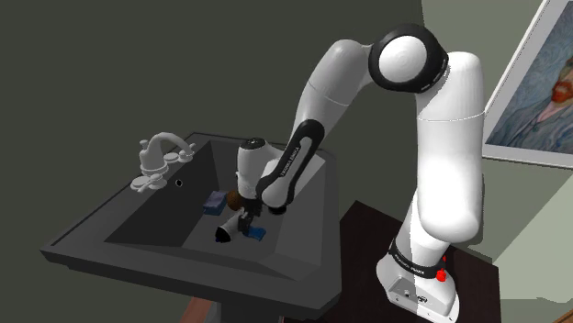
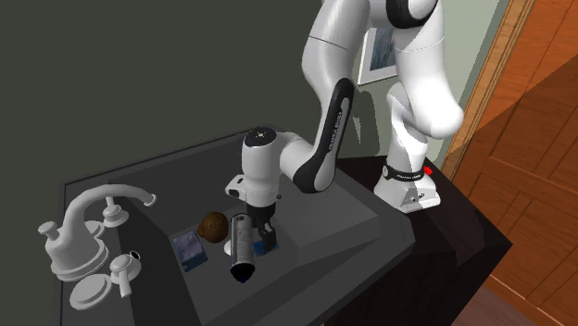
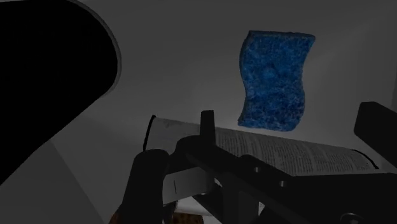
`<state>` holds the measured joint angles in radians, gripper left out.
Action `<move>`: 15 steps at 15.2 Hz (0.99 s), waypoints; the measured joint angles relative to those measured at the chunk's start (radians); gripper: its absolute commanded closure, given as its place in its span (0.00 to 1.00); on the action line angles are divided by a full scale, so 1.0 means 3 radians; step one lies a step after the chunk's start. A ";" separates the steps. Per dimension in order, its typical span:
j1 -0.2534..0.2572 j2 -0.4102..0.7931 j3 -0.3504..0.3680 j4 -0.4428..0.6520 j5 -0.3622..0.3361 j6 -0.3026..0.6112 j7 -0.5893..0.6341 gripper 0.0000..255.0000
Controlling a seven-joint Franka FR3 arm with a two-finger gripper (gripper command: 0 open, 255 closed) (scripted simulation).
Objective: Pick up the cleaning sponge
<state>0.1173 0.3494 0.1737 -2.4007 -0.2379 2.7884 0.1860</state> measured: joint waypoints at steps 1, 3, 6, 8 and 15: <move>0.0026 0.0050 -0.0020 0.0017 -0.0026 0.0030 0.0032 0.00; 0.0046 0.0151 -0.0067 0.0037 -0.0074 0.0105 0.0056 0.00; 0.0110 0.0295 -0.0133 0.0074 -0.0142 0.0213 0.0122 0.00; 0.0115 0.0315 -0.0151 0.0079 -0.0150 0.0228 0.0133 1.00; 0.0112 0.0303 -0.0153 0.0070 -0.0147 0.0219 0.0136 1.00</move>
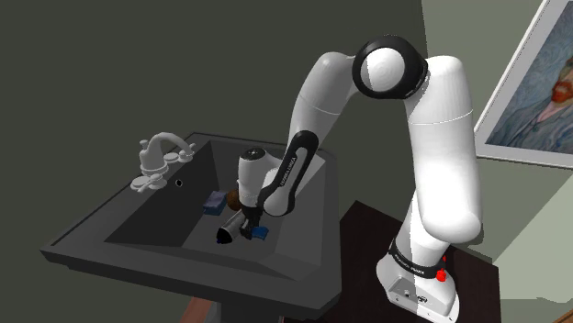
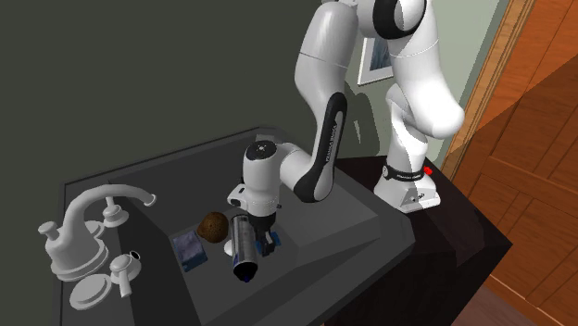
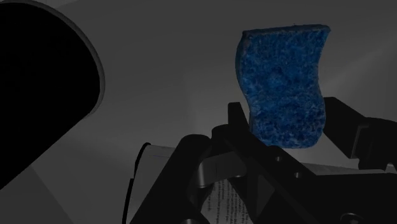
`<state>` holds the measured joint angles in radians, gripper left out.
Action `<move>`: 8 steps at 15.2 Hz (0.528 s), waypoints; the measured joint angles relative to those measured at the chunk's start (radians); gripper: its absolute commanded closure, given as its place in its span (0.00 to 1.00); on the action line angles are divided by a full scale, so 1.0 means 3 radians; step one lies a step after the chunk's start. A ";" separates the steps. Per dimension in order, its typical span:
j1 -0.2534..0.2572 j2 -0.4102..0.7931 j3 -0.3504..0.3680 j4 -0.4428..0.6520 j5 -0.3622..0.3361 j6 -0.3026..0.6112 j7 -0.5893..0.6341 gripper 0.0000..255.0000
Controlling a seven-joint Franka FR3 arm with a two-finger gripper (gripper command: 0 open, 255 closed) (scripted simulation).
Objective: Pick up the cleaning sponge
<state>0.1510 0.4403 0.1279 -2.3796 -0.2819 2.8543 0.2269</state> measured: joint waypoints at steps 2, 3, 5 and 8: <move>0.0001 0.0002 -0.0001 0.0001 -0.0003 0.0001 -0.0002 1.00; -0.0005 -0.0015 0.0009 -0.0004 0.0005 -0.0008 -0.0010 1.00; -0.0037 -0.0086 0.0056 -0.0010 0.0040 -0.0065 -0.0049 1.00; -0.0079 -0.0219 0.0118 -0.0053 0.0098 -0.0152 -0.0095 1.00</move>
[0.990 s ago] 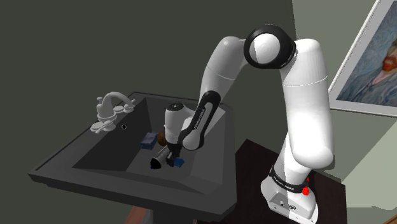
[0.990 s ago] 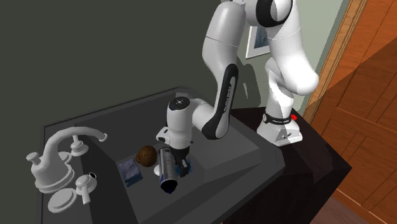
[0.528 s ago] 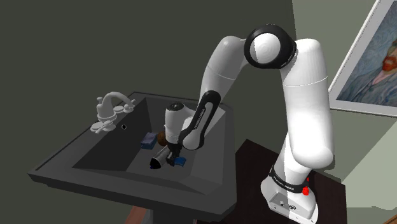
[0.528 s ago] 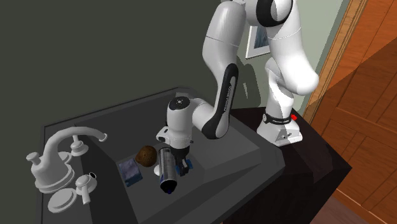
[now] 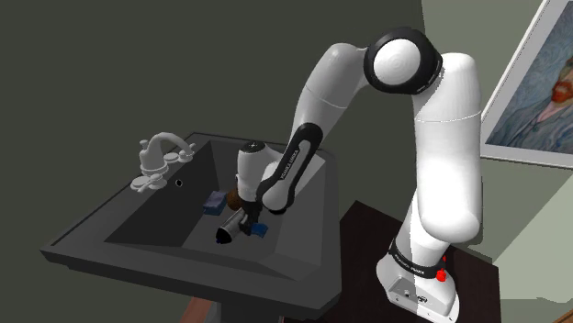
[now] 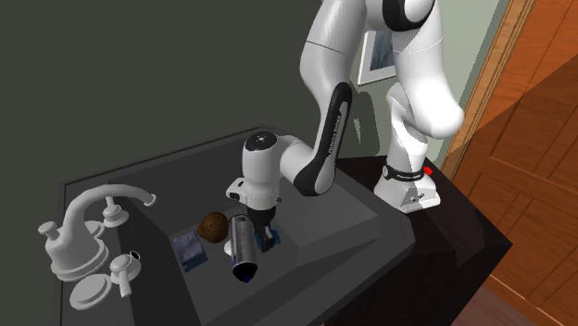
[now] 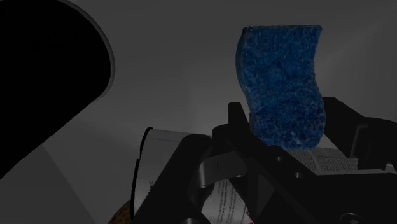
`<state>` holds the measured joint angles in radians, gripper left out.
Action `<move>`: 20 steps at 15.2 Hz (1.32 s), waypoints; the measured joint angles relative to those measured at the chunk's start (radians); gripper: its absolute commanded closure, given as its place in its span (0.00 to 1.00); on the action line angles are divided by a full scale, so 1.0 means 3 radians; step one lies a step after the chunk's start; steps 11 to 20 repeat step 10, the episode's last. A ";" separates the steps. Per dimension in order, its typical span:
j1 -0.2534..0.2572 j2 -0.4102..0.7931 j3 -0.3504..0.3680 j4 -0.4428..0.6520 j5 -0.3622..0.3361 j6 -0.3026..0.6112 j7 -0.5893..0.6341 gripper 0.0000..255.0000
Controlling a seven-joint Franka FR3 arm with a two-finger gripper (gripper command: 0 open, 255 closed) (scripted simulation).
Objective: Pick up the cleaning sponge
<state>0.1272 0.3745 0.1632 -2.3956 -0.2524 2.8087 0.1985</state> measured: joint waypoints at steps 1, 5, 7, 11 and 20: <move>-0.0015 -0.0054 0.0024 -0.0015 0.0026 -0.0039 -0.0017 1.00; -0.0076 -0.0229 0.0104 -0.0031 0.0128 -0.0195 -0.0100 1.00; -0.0094 -0.0314 0.0141 -0.0034 0.0179 -0.0275 -0.0132 1.00; -0.0131 -0.0440 0.0184 -0.0051 0.0257 -0.0380 -0.0199 1.00; -0.0131 -0.0440 0.0184 -0.0051 0.0257 -0.0380 -0.0199 1.00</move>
